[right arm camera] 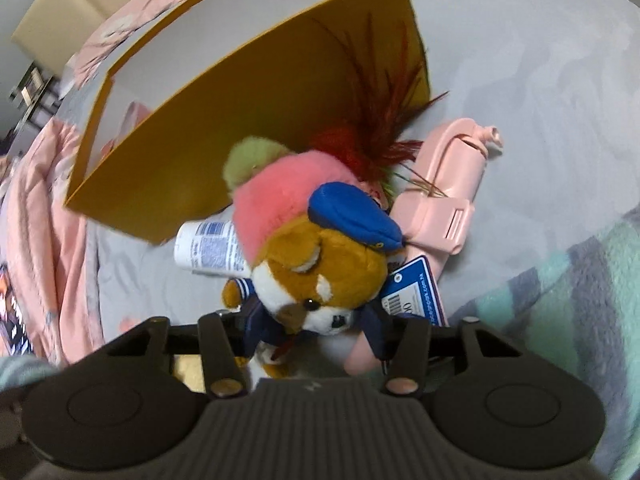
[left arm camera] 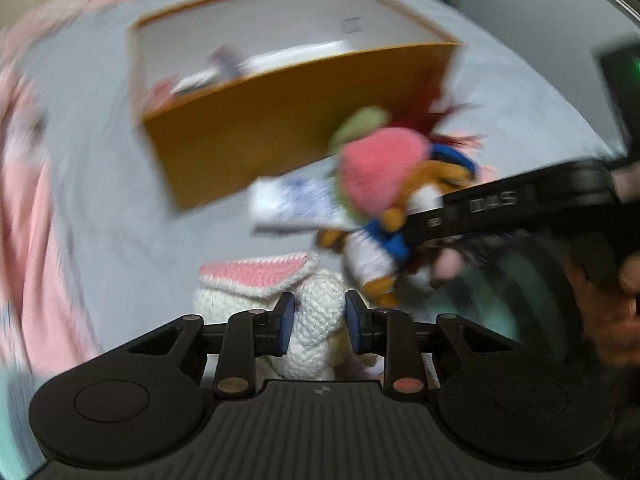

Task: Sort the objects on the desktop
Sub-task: 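Grasp the white bunny with left tool while right tool grasps the fox plush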

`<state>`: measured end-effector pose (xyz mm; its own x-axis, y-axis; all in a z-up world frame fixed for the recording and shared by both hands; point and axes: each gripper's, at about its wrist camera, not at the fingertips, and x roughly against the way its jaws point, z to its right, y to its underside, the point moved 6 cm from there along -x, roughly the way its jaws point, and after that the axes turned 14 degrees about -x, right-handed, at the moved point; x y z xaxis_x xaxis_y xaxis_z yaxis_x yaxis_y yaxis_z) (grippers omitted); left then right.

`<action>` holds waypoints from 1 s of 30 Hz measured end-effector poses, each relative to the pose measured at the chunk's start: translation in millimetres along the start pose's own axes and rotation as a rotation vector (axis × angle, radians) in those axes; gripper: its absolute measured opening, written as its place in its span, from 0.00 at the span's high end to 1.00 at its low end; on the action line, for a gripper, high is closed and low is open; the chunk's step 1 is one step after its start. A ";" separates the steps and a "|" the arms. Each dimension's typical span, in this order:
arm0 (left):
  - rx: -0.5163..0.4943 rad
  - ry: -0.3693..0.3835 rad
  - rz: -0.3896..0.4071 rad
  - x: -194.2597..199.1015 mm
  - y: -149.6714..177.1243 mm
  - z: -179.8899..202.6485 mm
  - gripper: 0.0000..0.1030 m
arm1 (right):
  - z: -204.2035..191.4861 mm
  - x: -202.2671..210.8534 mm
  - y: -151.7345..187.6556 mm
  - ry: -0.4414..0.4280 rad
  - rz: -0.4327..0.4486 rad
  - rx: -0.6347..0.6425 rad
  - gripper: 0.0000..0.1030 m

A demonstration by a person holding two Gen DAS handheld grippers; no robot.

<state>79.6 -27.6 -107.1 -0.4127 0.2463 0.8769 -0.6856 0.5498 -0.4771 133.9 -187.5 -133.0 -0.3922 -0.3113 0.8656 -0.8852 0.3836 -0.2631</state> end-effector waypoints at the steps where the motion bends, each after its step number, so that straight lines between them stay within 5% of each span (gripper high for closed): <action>1: -0.068 -0.001 0.011 1.3 -4.0 5.9 0.72 | -1.6 4.5 1.2 0.001 0.006 0.037 0.51; 8: -0.404 -0.032 0.036 -5.9 -20.4 29.0 0.74 | -17.2 20.3 5.5 0.108 -0.005 0.442 0.51; 11: -0.385 -0.030 -0.003 -13.3 -17.2 24.2 0.73 | -26.6 24.0 10.7 0.127 -0.020 0.627 0.51; 15: -0.256 -0.008 -0.047 -16.1 -12.6 10.9 0.70 | -35.4 23.2 20.9 0.108 -0.038 0.808 0.51; 20: 0.021 0.038 -0.100 -11.7 3.2 -13.4 0.62 | -48.6 17.3 35.9 0.055 -0.023 0.944 0.50; 23: 0.229 0.071 -0.095 -3.8 13.9 -31.7 0.47 | -51.3 6.9 39.1 0.034 -0.025 0.958 0.49; 26: 0.407 0.108 -0.075 0.9 17.5 -48.5 0.47 | -54.9 4.6 42.1 0.005 -0.003 0.980 0.49; 30: 0.463 0.066 -0.116 -9.5 9.4 -54.0 0.44 | -61.2 -2.7 44.6 -0.041 0.013 0.962 0.48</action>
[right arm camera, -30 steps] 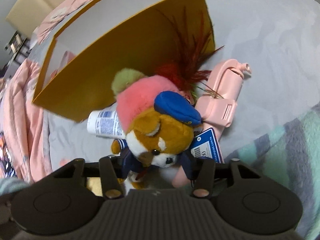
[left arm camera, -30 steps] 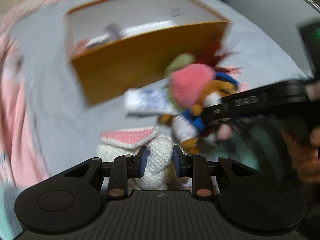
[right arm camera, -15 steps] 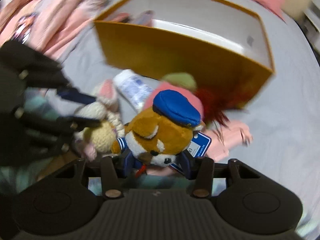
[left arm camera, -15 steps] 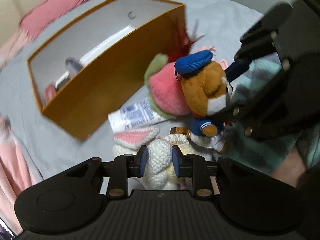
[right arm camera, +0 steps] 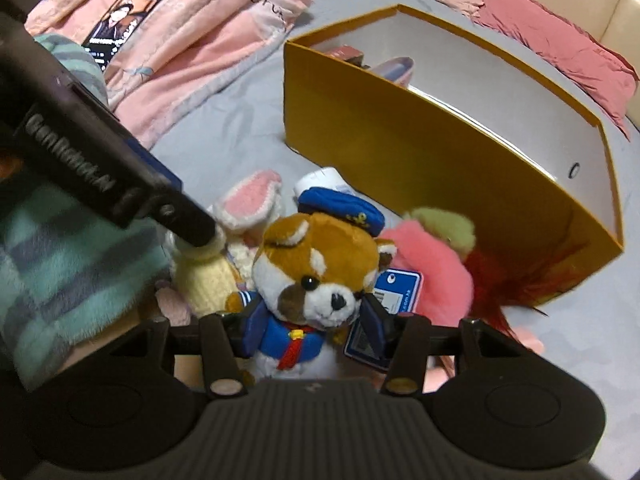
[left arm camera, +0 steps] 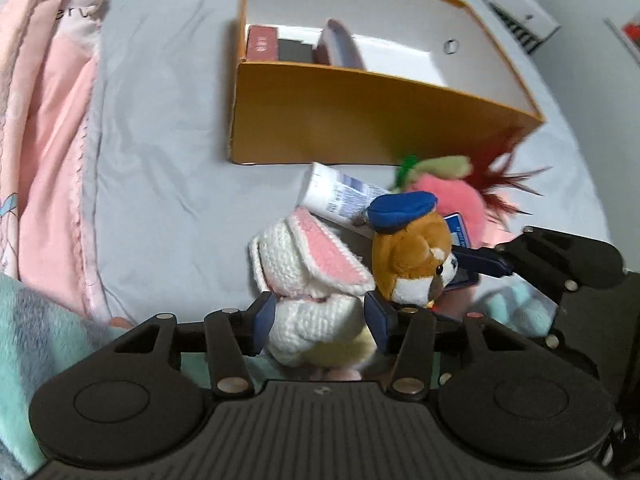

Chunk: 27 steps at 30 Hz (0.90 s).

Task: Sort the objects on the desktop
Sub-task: 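Grasp the white bunny with left tool while right tool grasps the fox plush, then lift both plush toys and carry them over the orange box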

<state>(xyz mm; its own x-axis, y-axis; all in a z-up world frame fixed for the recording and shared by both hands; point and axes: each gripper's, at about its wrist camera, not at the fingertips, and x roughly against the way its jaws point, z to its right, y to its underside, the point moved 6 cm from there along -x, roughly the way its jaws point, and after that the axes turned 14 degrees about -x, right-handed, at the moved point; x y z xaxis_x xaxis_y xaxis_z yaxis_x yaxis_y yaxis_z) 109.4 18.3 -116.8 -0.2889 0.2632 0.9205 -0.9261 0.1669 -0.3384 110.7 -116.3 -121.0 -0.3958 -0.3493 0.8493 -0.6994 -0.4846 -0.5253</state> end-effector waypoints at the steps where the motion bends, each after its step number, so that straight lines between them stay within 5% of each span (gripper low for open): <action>1: -0.007 -0.006 -0.016 -5.3 -0.9 1.7 0.44 | 0.2 -1.9 -2.1 -0.008 0.010 -0.012 0.47; 7: -0.037 -0.069 -0.083 -26.8 0.6 6.5 0.40 | 5.6 -2.8 0.0 -0.038 0.026 -0.084 0.48; 10: -0.017 -0.049 -0.093 -33.9 3.8 4.6 0.32 | 7.1 4.5 6.3 -0.015 0.019 -0.090 0.42; 20: -0.005 -0.018 -0.097 -40.9 7.9 2.7 0.33 | -1.1 -11.4 13.5 -0.054 -0.023 -0.108 0.43; 27: -0.008 -0.023 -0.076 -41.8 9.9 2.0 0.36 | -10.5 -36.6 13.1 -0.002 -0.069 -0.059 0.55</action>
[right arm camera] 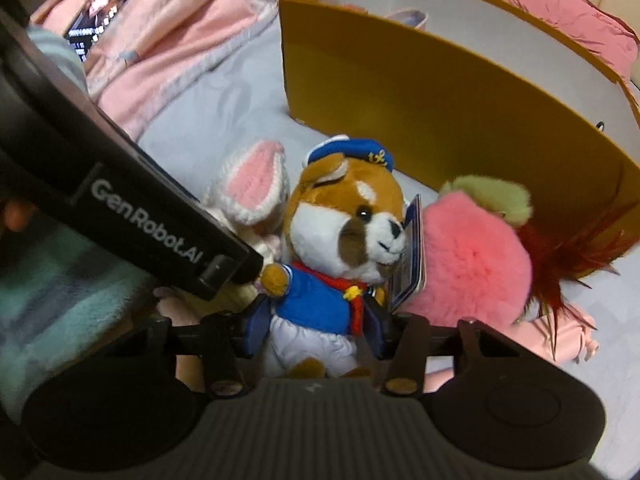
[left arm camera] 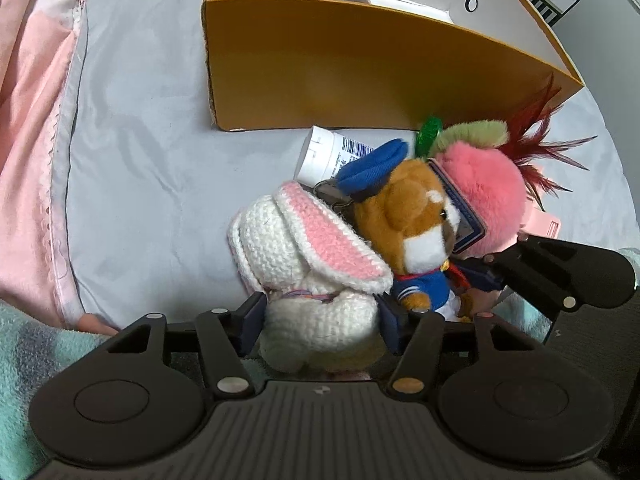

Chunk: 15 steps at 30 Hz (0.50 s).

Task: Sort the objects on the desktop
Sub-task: 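Lift both plush toys and carry them over the orange box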

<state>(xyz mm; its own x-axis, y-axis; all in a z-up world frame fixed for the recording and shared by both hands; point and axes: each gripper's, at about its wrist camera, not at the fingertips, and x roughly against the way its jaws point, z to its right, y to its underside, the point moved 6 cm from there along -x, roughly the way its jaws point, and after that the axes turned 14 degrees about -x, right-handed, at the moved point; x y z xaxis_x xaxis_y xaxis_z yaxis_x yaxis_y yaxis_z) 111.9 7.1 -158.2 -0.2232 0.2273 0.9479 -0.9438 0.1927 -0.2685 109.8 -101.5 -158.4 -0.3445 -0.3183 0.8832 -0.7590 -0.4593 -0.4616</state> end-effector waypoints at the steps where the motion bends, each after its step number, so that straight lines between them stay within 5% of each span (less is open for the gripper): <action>1: -0.001 0.001 0.005 1.2 0.4 0.2 0.36 | 0.1 0.9 -0.2 -0.004 0.000 -0.002 0.57; 15: -0.044 0.045 0.192 76.9 7.3 7.7 0.47 | -7.3 76.7 -8.1 -0.101 0.100 -0.010 0.61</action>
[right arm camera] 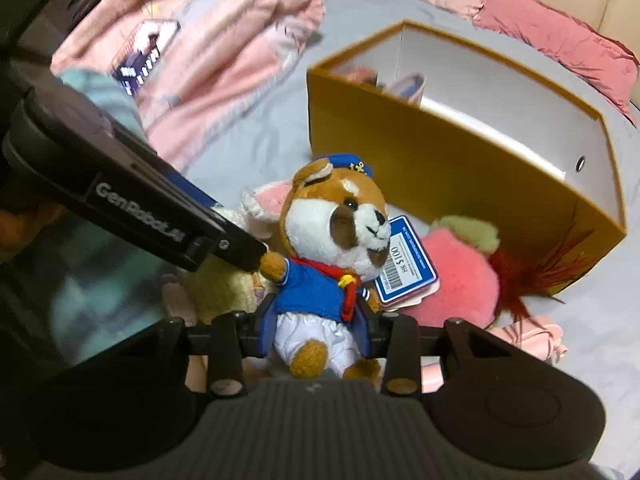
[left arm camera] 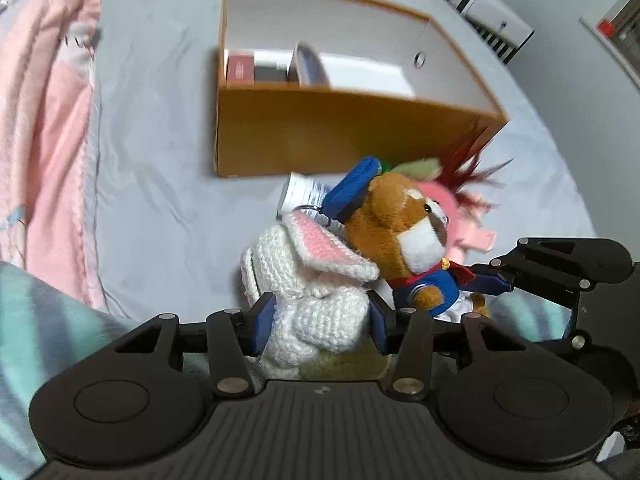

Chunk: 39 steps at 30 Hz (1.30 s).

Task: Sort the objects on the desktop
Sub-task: 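Lift both plush toys and carry them over the orange box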

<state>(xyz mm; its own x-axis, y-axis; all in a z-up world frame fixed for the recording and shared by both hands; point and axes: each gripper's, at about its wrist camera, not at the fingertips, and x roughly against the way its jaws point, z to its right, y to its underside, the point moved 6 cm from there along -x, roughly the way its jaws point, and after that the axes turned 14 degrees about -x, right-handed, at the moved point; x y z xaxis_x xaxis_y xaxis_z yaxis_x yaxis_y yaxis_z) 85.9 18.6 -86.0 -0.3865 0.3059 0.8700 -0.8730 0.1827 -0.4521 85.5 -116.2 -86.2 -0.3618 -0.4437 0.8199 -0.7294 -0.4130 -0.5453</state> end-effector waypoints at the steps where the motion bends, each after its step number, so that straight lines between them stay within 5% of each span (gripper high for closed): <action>1: -0.003 0.003 0.017 6.0 -2.9 0.1 0.47 | 2.8 5.7 -7.4 -0.015 0.011 -0.014 0.61; 10: -0.094 0.006 0.161 56.8 -54.7 4.5 0.47 | 13.3 60.5 -52.4 -0.055 0.157 -0.100 0.61; 20: -0.217 -0.031 0.348 89.5 -163.6 -13.1 0.48 | 52.7 78.9 -139.2 -0.025 0.321 -0.167 0.61; 29: -0.281 -0.057 0.297 33.8 -234.6 -33.8 0.48 | 109.4 21.5 -201.6 -0.056 0.237 -0.293 0.61; 39: -0.265 -0.093 0.118 -48.5 -241.4 -69.5 0.48 | 138.5 -70.7 -215.7 -0.076 0.074 -0.339 0.61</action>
<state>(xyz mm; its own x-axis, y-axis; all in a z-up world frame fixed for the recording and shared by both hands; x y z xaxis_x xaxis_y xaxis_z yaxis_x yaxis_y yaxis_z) 336.1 24.7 -32.7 -0.5167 0.2551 0.8172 -0.7174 0.3919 -0.5760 348.8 -105.9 -50.7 -0.3864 -0.5256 0.7579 -0.8585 -0.0954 -0.5038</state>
